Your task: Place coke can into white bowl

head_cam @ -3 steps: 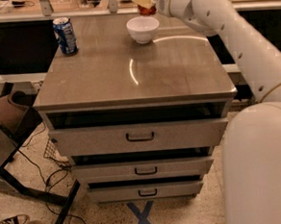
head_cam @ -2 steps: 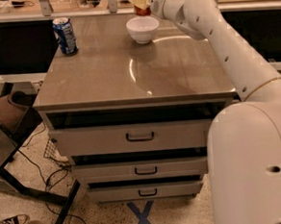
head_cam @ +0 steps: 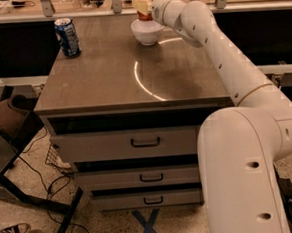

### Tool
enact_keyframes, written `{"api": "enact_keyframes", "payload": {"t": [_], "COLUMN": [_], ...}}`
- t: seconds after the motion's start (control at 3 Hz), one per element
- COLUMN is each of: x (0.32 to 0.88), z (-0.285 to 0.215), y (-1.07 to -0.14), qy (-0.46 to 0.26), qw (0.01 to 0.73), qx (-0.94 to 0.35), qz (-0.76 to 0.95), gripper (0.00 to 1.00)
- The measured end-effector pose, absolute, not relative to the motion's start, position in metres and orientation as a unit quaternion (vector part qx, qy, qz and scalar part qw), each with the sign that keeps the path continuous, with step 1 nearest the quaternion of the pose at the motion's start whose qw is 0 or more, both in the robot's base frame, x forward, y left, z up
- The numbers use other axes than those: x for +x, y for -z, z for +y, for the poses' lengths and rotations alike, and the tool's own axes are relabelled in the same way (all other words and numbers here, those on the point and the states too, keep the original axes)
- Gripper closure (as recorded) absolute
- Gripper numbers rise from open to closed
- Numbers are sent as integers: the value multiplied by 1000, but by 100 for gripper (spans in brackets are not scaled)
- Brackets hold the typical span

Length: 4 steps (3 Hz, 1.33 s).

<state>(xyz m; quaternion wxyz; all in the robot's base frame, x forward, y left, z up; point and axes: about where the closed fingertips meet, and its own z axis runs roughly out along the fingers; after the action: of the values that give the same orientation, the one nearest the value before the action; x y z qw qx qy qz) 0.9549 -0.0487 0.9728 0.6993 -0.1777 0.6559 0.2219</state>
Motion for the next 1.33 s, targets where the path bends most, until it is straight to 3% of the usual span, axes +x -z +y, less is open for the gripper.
{"api": "enact_keyframes", "payload": {"t": [0.33, 0.67, 1.0, 1.33], "x": [956, 956, 956, 956], "z": [-60, -57, -54, -51], "y": [-961, -959, -958, -957], "qy": [-193, -194, -195, -196], "qw": [695, 694, 693, 692], "qx": [-195, -197, -198, -199], "qz": [665, 665, 666, 666], "gripper": [100, 84, 53, 29]}}
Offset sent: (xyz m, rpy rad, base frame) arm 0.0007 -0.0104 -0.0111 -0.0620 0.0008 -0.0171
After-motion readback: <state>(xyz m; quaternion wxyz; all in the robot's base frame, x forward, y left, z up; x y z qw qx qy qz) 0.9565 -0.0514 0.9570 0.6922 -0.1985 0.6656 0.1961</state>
